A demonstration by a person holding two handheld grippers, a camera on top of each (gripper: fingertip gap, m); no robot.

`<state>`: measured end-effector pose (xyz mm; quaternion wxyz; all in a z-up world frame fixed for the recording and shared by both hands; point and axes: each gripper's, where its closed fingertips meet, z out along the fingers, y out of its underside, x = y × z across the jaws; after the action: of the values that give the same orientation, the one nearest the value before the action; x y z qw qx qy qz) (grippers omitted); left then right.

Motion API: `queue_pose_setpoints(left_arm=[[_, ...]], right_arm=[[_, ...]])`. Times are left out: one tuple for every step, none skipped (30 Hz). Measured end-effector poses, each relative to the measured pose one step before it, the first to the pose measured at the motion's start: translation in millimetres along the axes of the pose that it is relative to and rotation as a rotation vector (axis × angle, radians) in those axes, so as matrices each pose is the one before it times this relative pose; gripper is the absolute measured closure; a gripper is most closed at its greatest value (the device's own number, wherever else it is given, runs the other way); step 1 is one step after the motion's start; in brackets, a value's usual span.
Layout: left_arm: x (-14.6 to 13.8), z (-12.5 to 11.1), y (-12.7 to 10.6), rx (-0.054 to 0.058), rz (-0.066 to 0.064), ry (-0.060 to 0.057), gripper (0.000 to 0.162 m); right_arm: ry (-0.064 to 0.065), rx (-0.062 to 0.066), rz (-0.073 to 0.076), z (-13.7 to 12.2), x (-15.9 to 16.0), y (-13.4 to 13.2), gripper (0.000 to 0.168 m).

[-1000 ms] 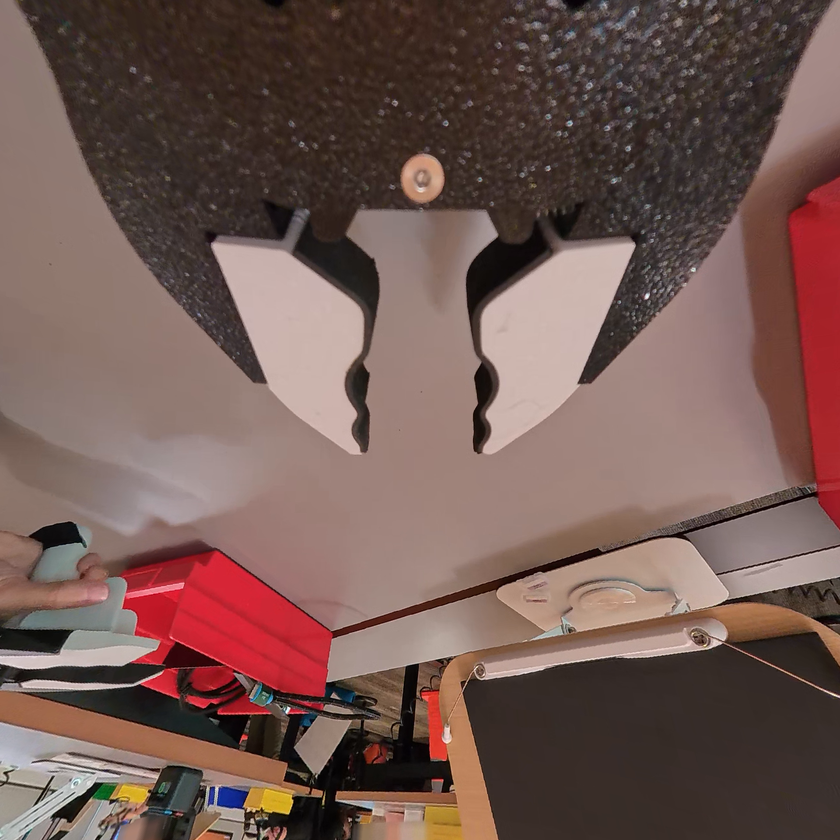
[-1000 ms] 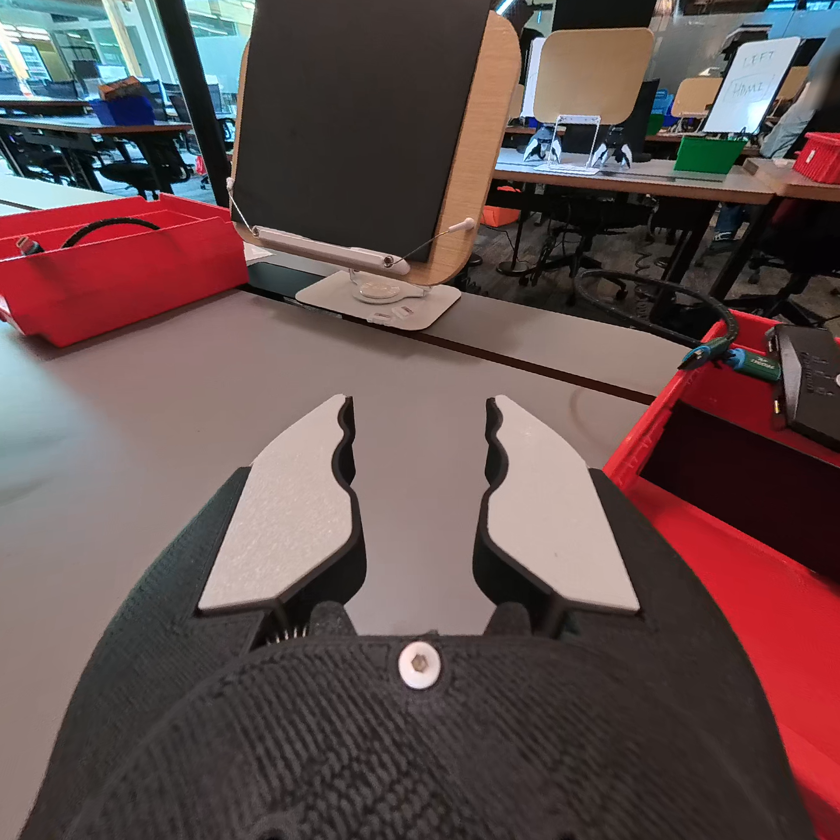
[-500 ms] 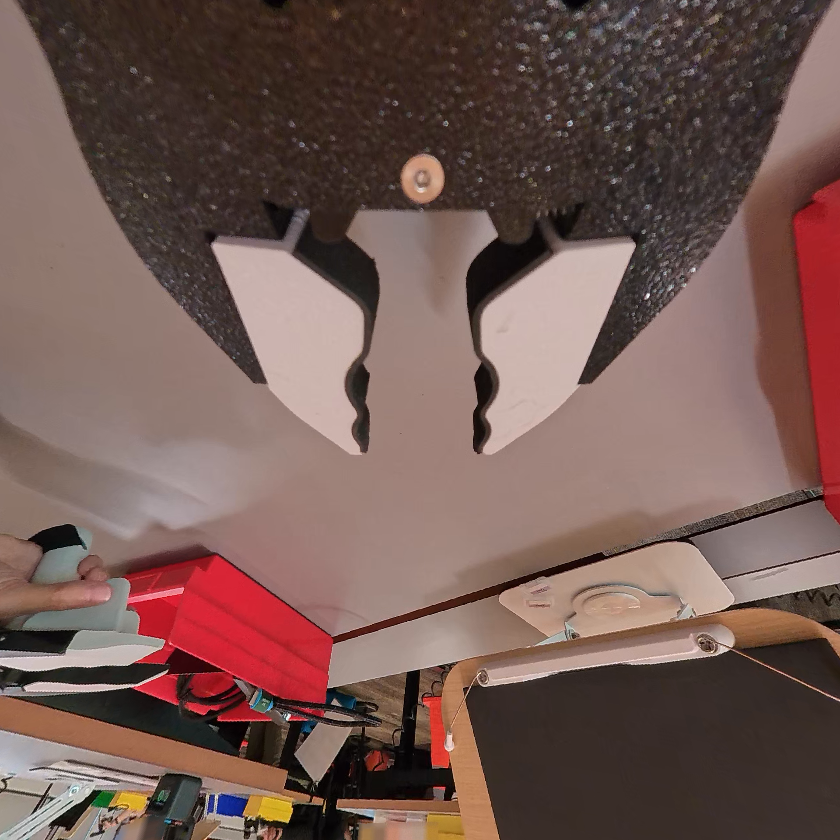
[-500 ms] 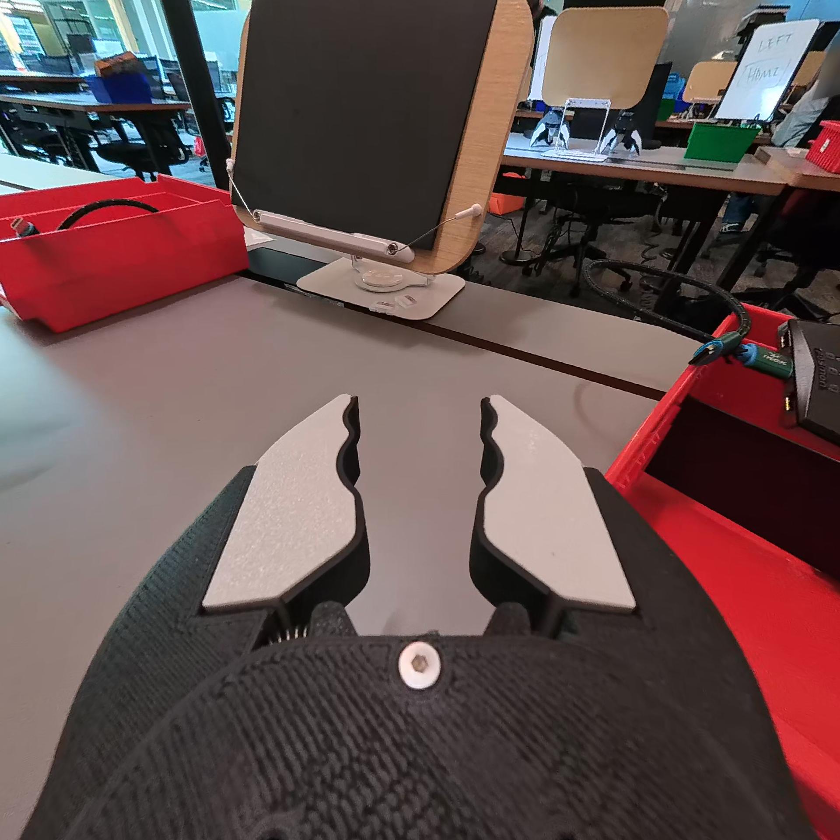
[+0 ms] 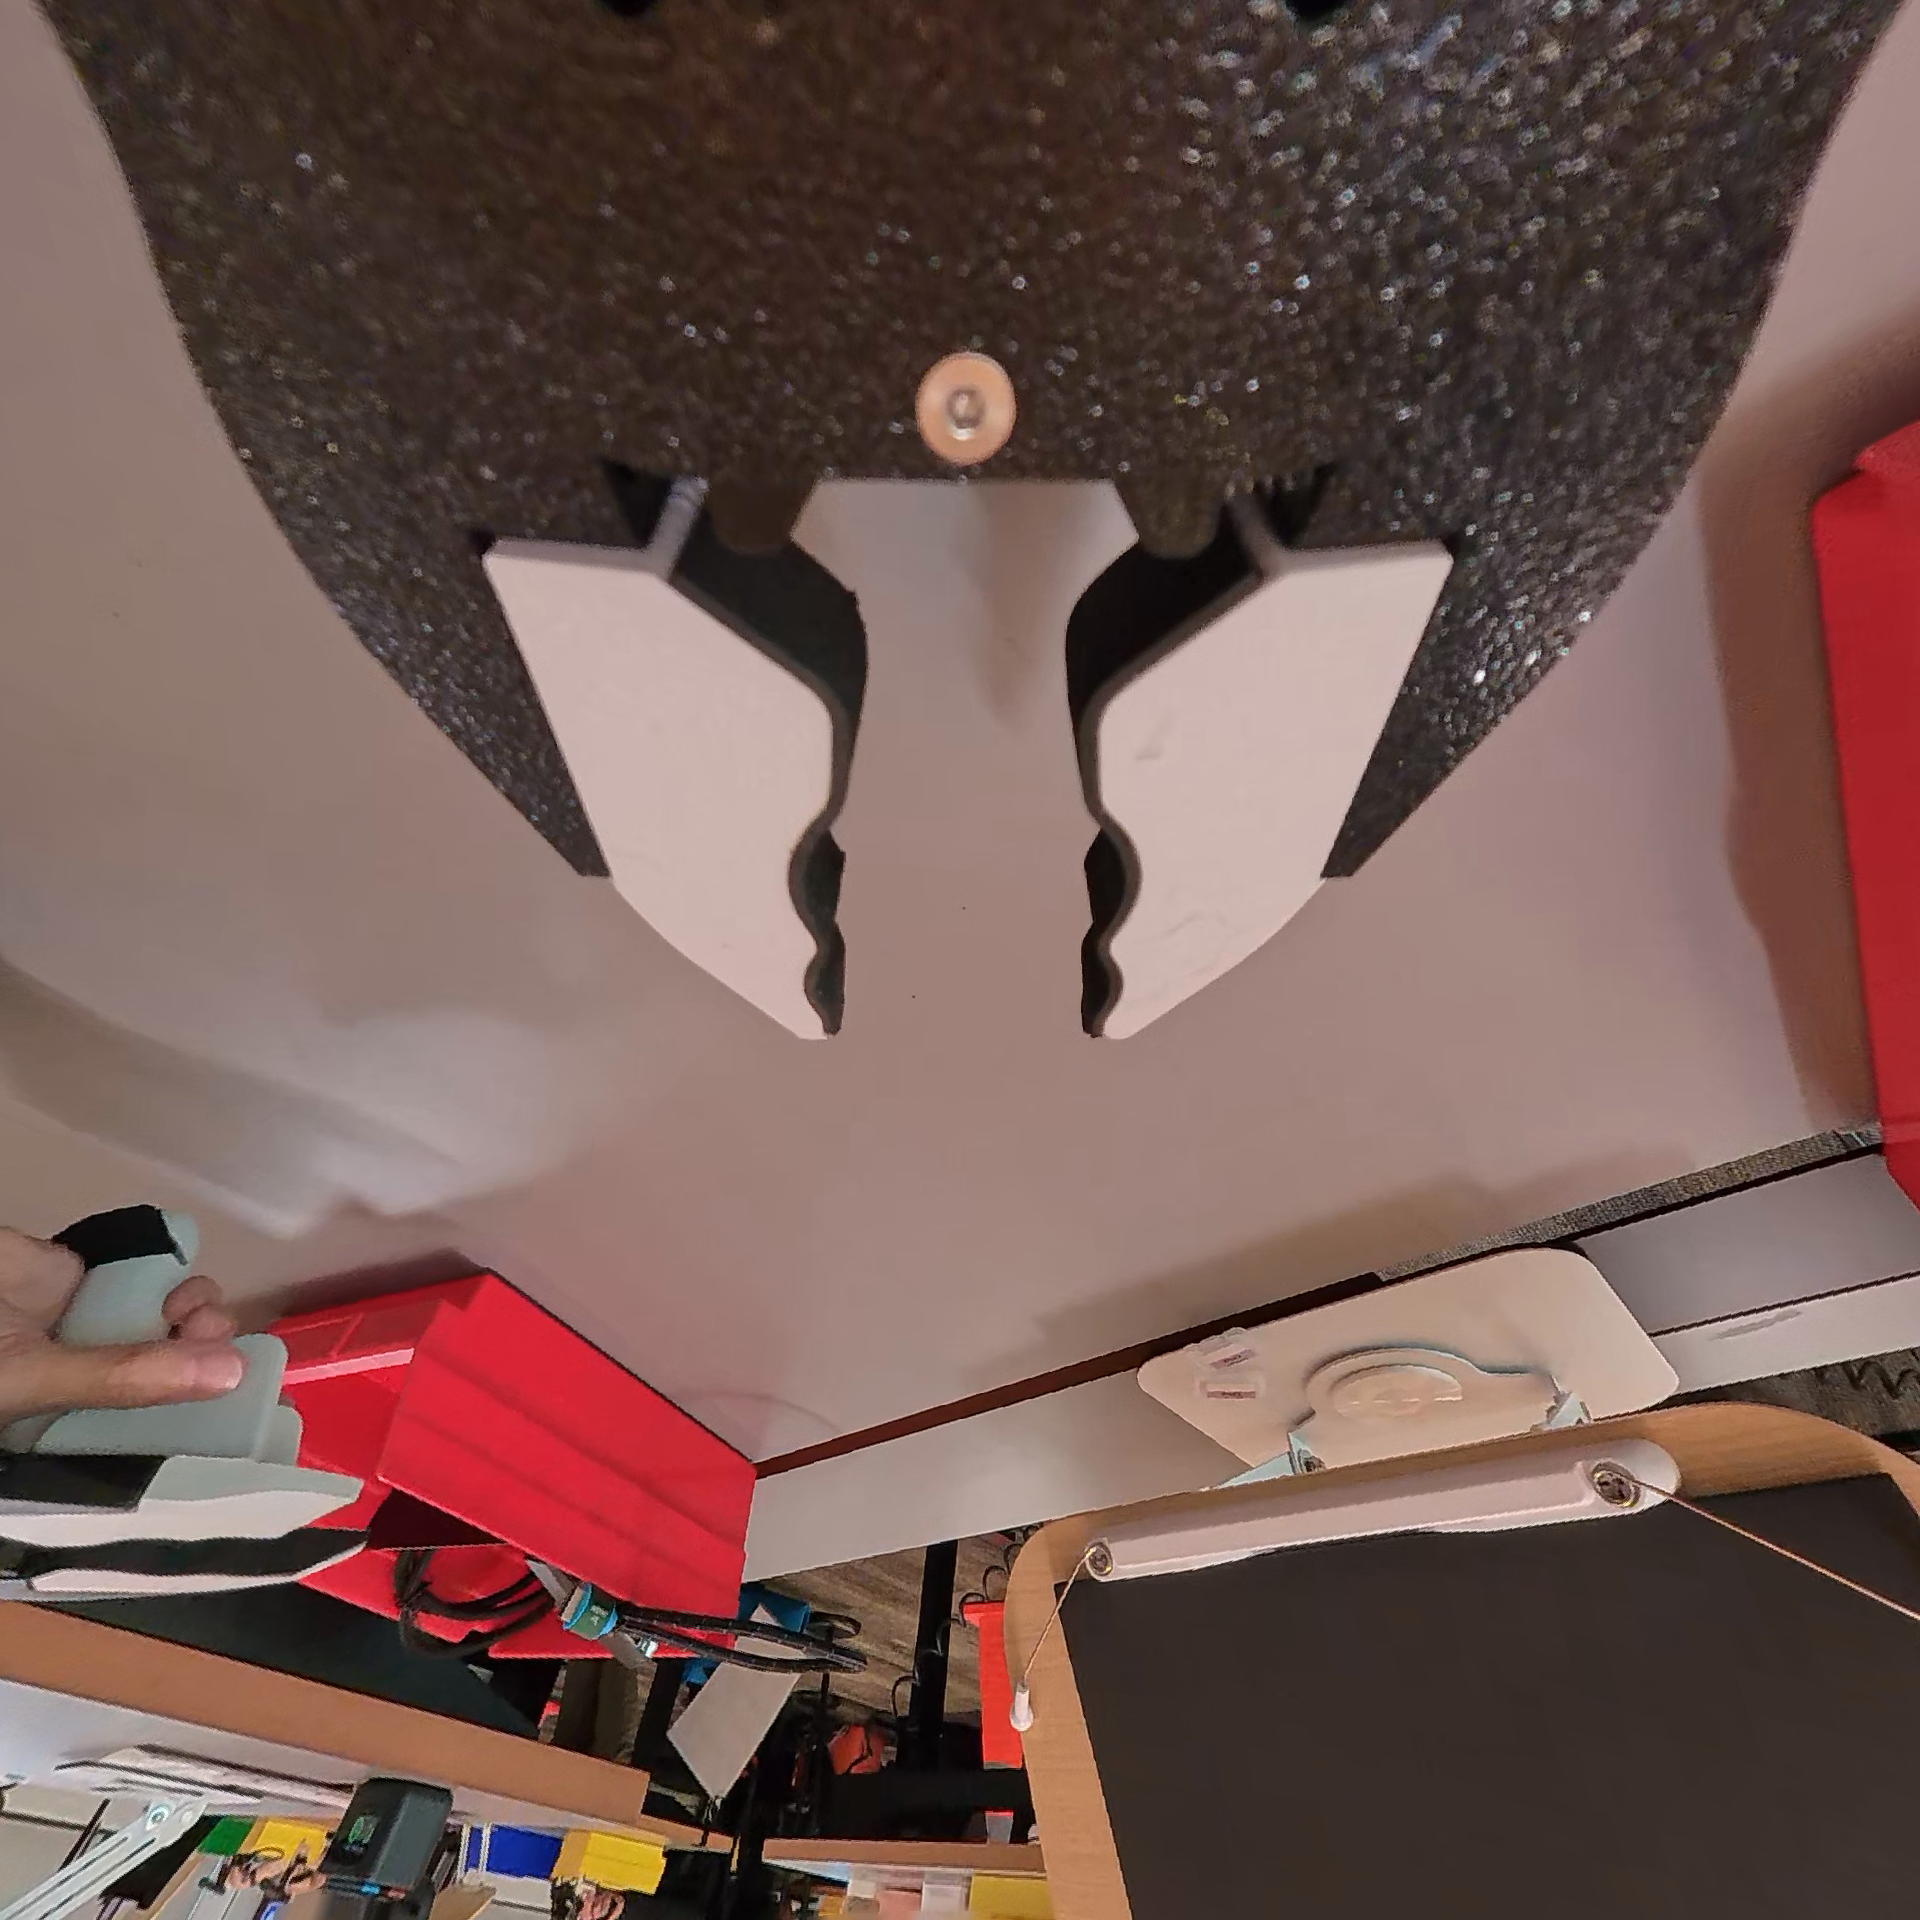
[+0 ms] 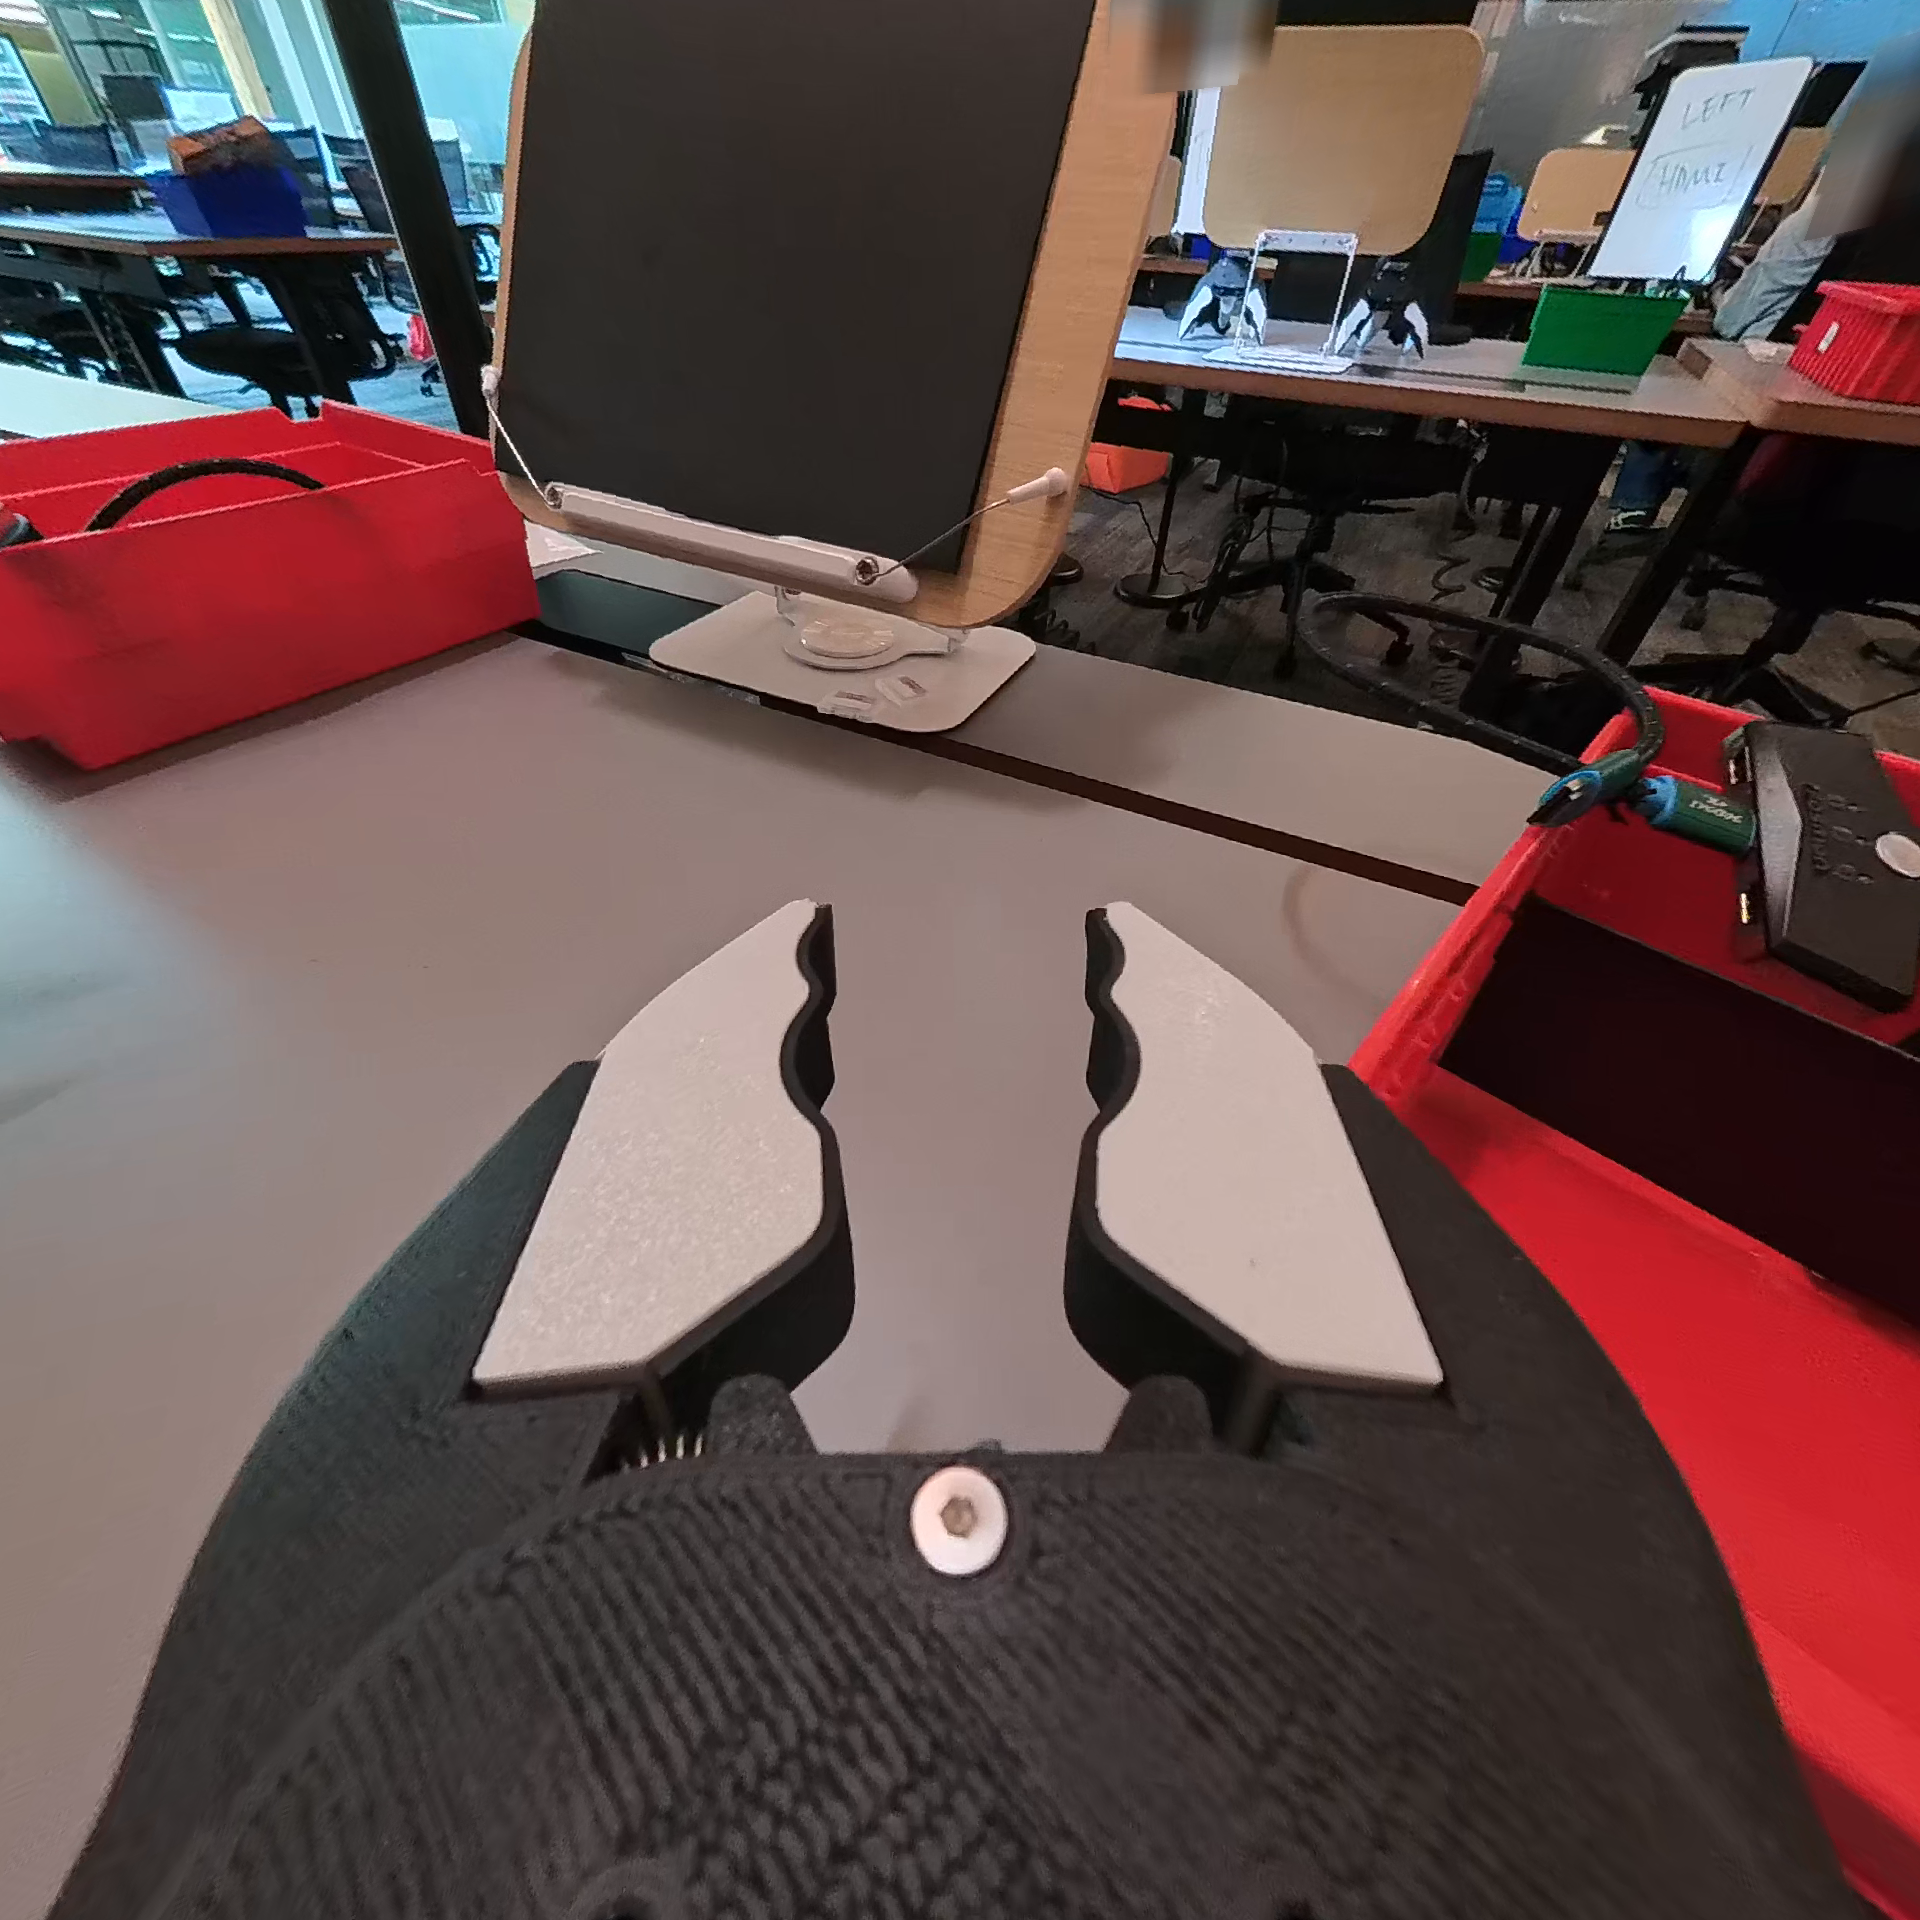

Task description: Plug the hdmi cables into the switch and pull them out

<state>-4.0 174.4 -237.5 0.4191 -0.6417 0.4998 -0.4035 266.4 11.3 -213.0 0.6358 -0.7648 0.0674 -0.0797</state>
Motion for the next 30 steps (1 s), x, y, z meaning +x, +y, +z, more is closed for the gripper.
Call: queue_pose_setpoints(left_arm=[[0.12, 0.11, 0.22, -0.0014, 0.0004, 0.0002, 0.119], [0.12, 0.21, 0.33, -0.0017, 0.0007, 0.0003, 0.119], [0.22, 0.32, 0.42, -0.0019, 0.0003, 0.0008, 0.119], [0.17, 0.22, 0.33, -0.0018, 0.0000, 0.0011, 0.119], [0.16, 0.14, 0.16, -0.0009, 0.0001, 0.0004, 0.119], [0.14, 0.08, 0.13, -0.0004, 0.0001, 0.0003, 0.119], [0.10, 0.05, 0.05, -0.0006, -0.0002, 0.0005, 0.119], [-0.03, 0.06, 0.18, -0.0010, -0.0003, 0.0003, 0.119], [-0.02, 0.09, 0.29, -0.0010, 0.0000, -0.0001, 0.119], [-0.14, 0.07, 0.18, -0.0010, -0.0003, -0.0006, 0.119], [0.06, 0.10, 0.26, -0.0008, -0.0005, 0.0002, 0.119], [0.14, 0.16, -0.01, -0.0004, -0.0001, 0.0007, 0.119], [0.10, 0.07, 0.16, -0.0006, 0.0005, 0.0002, 0.119], [-0.09, 0.06, 0.18, -0.0009, 0.0008, -0.0004, 0.119], [-0.06, 0.06, 0.18, -0.0009, 0.0004, -0.0003, 0.119], [0.04, -0.02, 0.04, -0.0003, -0.0006, 0.0000, 0.119], [-0.06, -0.07, -0.15, 0.0004, -0.0012, 0.0005, 0.119], [-0.11, -0.10, -0.08, 0.0009, -0.0015, 0.0001, 0.119], [-0.12, -0.05, -0.02, 0.0002, -0.0013, 0.0000, 0.119], [-0.08, -0.01, 0.17, -0.0007, -0.0005, -0.0001, 0.119], [-0.06, 0.08, 0.16, -0.0007, 0.0002, -0.0004, 0.119], [-0.07, 0.06, 0.03, -0.0005, 0.0004, -0.0005, 0.119], [0.10, 0.03, 0.07, -0.0007, 0.0005, 0.0001, 0.119], [0.12, 0.06, 0.17, -0.0007, 0.0006, 0.0004, 0.119], [0.11, 0.14, 0.17, -0.0010, 0.0004, 0.0001, 0.119], [0.01, 0.14, 0.34, -0.0016, 0.0004, 0.0002, 0.119], [0.05, 0.19, 0.38, -0.0022, 0.0005, 0.0004, 0.119], [-0.05, 0.13, 0.36, -0.0018, 0.0006, -0.0001, 0.119], [0.04, 0.09, 0.27, -0.0008, 0.0003, -0.0003, 0.119], [0.00, 0.11, 0.11, -0.0005, -0.0008, 0.0003, 0.119]], right_arm=[[0.0018, 0.0020, 0.0022, -0.56, 0.84, -0.41, 0.122], [0.0025, 0.0012, 0.0013, -0.53, 0.88, -0.33, 0.122], [0.0041, 0.0012, 0.0004, -0.54, 1.05, -0.22, 0.122], [0.0046, 0.0014, 0.0001, -0.52, 1.14, -0.26, 0.122], [0.0032, 0.0019, 0.0002, -0.50, 0.96, -0.42, 0.123], [0.0024, 0.0019, 0.0006, -0.52, 0.72, -0.42, 0.123], [0.0019, 0.0019, 0.0004, -0.39, 0.75, -0.34, 0.124], [0.0019, 0.0013, 0.0007, -0.33, 0.61, -0.19, 0.124], [0.0023, 0.0009, 0.0007, -0.25, 0.63, -0.06, 0.124], [0.0015, 0.0007, 0.0002, -0.19, 0.45, -0.04, 0.124], [0.0001, 0.0005, -0.0005, -0.13, 0.19, -0.03, 0.125], [0.0010, -0.0002, -0.0002, -0.09, 0.26, 0.04, 0.125], [0.0007, -0.0004, -0.0005, -0.10, 0.25, 0.07, 0.125], [0.0008, 0.0000, -0.0003, -0.17, 0.27, 0.03, 0.125], [0.0012, 0.0003, 0.0000, -0.15, 0.29, 0.00, 0.125], [0.0008, 0.0003, 0.0002, -0.12, 0.33, -0.01, 0.125], [0.0000, -0.0001, 0.0008, -0.06, 0.16, 0.03, 0.125], [0.0005, 0.0001, 0.0010, -0.14, 0.24, 0.02, 0.125], [0.0003, 0.0001, 0.0000, -0.08, 0.06, 0.11, 0.125], [0.0007, -0.0003, -0.0010, -0.12, 0.19, 0.06, 0.125], [0.0006, -0.0010, -0.0013, 0.04, 0.15, 0.21, 0.125], [0.0002, -0.0013, -0.0010, -0.07, 0.20, 0.17, 0.125], [0.0008, -0.0004, 0.0001, -0.08, 0.21, 0.16, 0.125], [0.0006, 0.0006, 0.0010, -0.10, 0.24, -0.04, 0.125], [0.0000, 0.0005, 0.0010, -0.10, 0.17, -0.04, 0.125], [0.0002, -0.0004, 0.0005, -0.08, 0.20, 0.07, 0.125], [0.0007, -0.0001, -0.0010, -0.12, 0.18, -0.07, 0.125], [0.0009, 0.0003, -0.0015, -0.21, 0.17, -0.10, 0.125], [-0.0005, -0.0002, -0.0007, -0.04, -0.11, 0.02, 0.125], [-0.0009, -0.0003, 0.0006, 0.02, -0.06, 0.14, 0.125]])
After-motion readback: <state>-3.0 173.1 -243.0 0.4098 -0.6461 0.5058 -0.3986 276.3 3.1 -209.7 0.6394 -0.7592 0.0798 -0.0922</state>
